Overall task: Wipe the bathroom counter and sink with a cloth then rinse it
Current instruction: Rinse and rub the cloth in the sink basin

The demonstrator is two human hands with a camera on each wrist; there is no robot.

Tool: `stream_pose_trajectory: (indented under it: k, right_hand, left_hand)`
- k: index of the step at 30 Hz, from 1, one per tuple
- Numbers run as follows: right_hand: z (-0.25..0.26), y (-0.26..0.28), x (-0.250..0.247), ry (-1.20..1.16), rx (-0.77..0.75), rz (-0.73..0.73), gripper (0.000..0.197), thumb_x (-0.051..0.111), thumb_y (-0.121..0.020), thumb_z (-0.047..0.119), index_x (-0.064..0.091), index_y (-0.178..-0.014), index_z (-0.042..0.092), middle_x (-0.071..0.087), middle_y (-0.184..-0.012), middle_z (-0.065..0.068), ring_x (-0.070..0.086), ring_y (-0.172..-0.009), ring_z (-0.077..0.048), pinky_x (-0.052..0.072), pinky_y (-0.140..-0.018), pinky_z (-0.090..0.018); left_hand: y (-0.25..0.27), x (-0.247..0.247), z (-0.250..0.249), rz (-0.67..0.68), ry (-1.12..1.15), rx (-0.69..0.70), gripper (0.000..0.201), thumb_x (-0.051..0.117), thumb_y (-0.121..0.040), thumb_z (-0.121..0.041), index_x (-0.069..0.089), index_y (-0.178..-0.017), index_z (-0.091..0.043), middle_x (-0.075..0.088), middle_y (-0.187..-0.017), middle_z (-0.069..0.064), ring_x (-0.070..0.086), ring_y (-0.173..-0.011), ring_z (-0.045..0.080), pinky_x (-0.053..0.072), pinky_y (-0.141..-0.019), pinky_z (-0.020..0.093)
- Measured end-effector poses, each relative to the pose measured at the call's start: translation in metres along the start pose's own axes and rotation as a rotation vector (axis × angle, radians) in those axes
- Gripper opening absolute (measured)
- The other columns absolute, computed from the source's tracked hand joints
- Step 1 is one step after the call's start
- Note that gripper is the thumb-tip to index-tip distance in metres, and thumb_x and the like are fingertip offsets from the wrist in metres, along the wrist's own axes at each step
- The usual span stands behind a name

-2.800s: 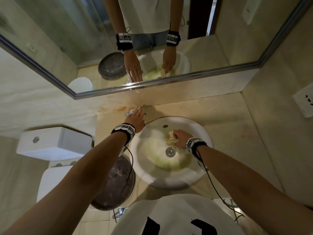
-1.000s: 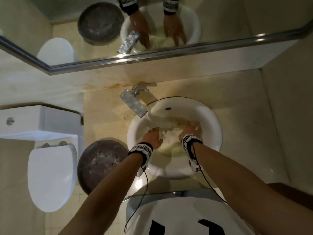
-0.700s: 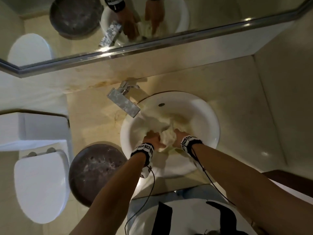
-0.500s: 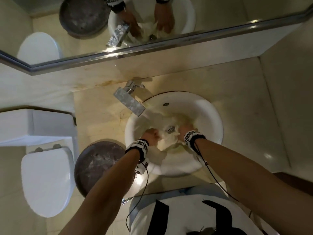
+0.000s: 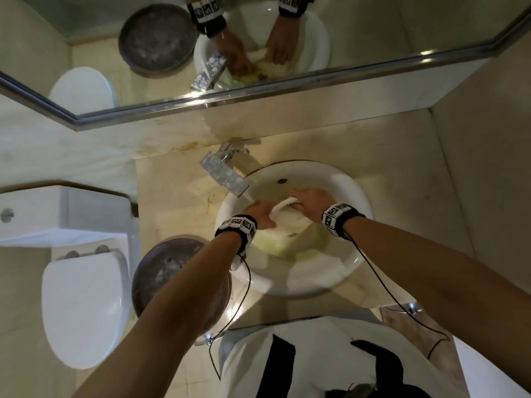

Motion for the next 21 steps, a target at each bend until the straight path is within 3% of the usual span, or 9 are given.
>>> stream_pose_trajectory:
  k: [4, 6, 8, 10, 14, 18, 21]
  right_hand:
    - [-0.004, 0.006, 0.002, 0.043, -0.001, 0.127, 0.050, 0.056, -0.097, 0.049, 0.043, -0.131, 0.015, 0.066, -0.109, -0.010, 0.065, -0.094, -0.033, 0.043, -0.069, -0.034]
    - [0.000, 0.010, -0.002, 0.051, -0.008, 0.137, 0.044, 0.057, -0.097, 0.045, 0.044, -0.128, 0.015, 0.066, -0.109, -0.010, 0.065, -0.094, -0.033, 0.046, -0.070, -0.035]
    - [0.005, 0.002, -0.015, 0.099, -0.009, 0.102, 0.031, 0.056, -0.099, 0.036, 0.049, -0.120, 0.015, 0.067, -0.107, -0.011, 0.064, -0.092, -0.033, 0.051, -0.073, -0.037]
    - [0.009, -0.001, -0.036, 0.144, -0.017, 0.037, 0.024, 0.053, -0.101, 0.031, 0.055, -0.117, 0.013, 0.066, -0.110, -0.011, 0.064, -0.096, -0.034, 0.047, -0.073, -0.036]
    - [0.009, -0.001, -0.074, 0.182, -0.065, -0.138, 0.020, 0.053, -0.100, 0.033, 0.054, -0.109, 0.015, 0.067, -0.106, -0.011, 0.065, -0.093, -0.034, 0.047, -0.072, -0.037]
    - [0.003, 0.014, -0.080, 0.186, -0.050, -0.224, 0.021, 0.054, -0.096, 0.020, 0.056, -0.114, 0.011, 0.069, -0.102, -0.014, 0.067, -0.086, -0.035, 0.047, -0.068, -0.037]
    - [-0.003, 0.028, -0.050, 0.137, 0.011, -0.144, 0.019, 0.052, -0.098, 0.018, 0.056, -0.116, 0.015, 0.069, -0.104, -0.010, 0.067, -0.087, -0.031, 0.044, -0.066, -0.033]
  left_hand:
    - [0.013, 0.000, 0.017, 0.063, -0.230, -0.083, 0.072, 0.075, -0.081, -0.038, 0.046, -0.144, -0.018, 0.051, -0.142, 0.008, 0.051, -0.127, 0.030, 0.045, -0.103, 0.037]
    - [0.024, -0.003, 0.010, 0.071, -0.310, -0.061, 0.069, 0.074, -0.083, -0.037, 0.046, -0.143, -0.015, 0.051, -0.143, 0.009, 0.050, -0.129, 0.030, 0.044, -0.105, 0.039]
    - [0.032, -0.018, -0.002, 0.038, -0.398, -0.011, 0.055, 0.070, -0.086, -0.032, 0.054, -0.135, -0.013, 0.059, -0.134, 0.009, 0.057, -0.121, 0.030, 0.050, -0.097, 0.039]
    - [0.044, -0.037, -0.018, -0.003, -0.482, 0.020, 0.041, 0.066, -0.088, -0.027, 0.060, -0.126, -0.014, 0.065, -0.122, 0.007, 0.062, -0.111, 0.029, 0.053, -0.087, 0.038]
    - [0.066, -0.068, -0.050, -0.159, -0.624, 0.056, 0.025, 0.056, -0.091, -0.012, 0.064, -0.115, -0.012, 0.068, -0.103, 0.008, 0.067, -0.094, 0.028, 0.051, -0.073, 0.034]
    - [0.085, -0.078, -0.076, -0.273, -0.756, 0.076, 0.020, 0.051, -0.092, -0.008, 0.061, -0.109, -0.011, 0.067, -0.097, 0.008, 0.067, -0.089, 0.029, 0.044, -0.064, 0.034]
    - [0.083, -0.059, -0.067, -0.302, -0.774, 0.059, 0.025, 0.049, -0.092, -0.003, 0.056, -0.115, -0.012, 0.066, -0.098, 0.007, 0.067, -0.085, 0.027, 0.041, -0.062, 0.034]
Point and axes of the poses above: each hand's wrist, its own y-axis away from the middle knuckle, its own x-axis out of the palm, z = x × y, the point moved 4 cm from there along -y, towards the middle knuckle
